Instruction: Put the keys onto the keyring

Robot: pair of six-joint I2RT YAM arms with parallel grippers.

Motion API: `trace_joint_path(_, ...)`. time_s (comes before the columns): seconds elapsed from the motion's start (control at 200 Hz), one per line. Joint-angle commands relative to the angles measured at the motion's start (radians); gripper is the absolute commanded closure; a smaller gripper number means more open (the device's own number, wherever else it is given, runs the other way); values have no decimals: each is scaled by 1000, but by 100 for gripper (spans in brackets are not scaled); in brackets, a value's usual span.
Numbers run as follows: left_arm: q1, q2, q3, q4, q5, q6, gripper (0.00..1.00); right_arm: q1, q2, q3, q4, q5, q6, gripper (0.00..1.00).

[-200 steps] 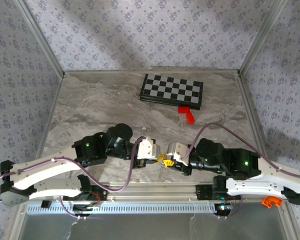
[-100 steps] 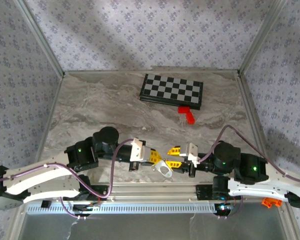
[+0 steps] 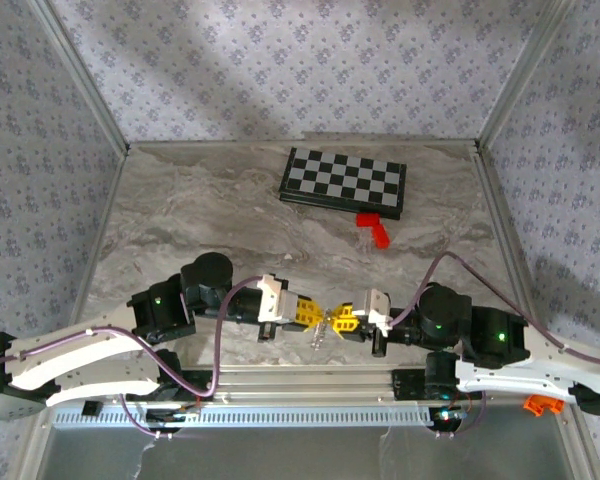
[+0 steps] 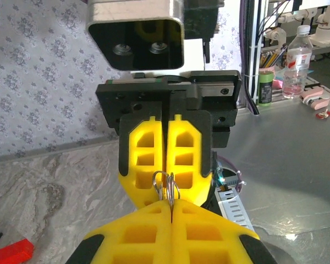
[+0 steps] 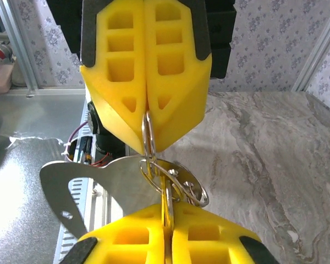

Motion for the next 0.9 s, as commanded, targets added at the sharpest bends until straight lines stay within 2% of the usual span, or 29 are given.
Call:
trace_joint_path(0.0,-6,-12,18,77,41,-16,100,4,-5,-11,28,-11,1,98)
trace_joint_path(0.49,-6,-18,24,75,34,-10,100,1,45,8,-16,-7,5,100)
trace_joint_path(0.685,-7,-16,10,76,28,-9,100,4,-10,-4,16,-26,10,68)
trace_joint_path(0.755,-6,-16,7,76,27,-9,100,4,-36,-15,34,-34,13,63)
trace_joint_path(0.895,-6,-15,4,75,25,-7,100,4,-71,-32,69,-49,16,61)
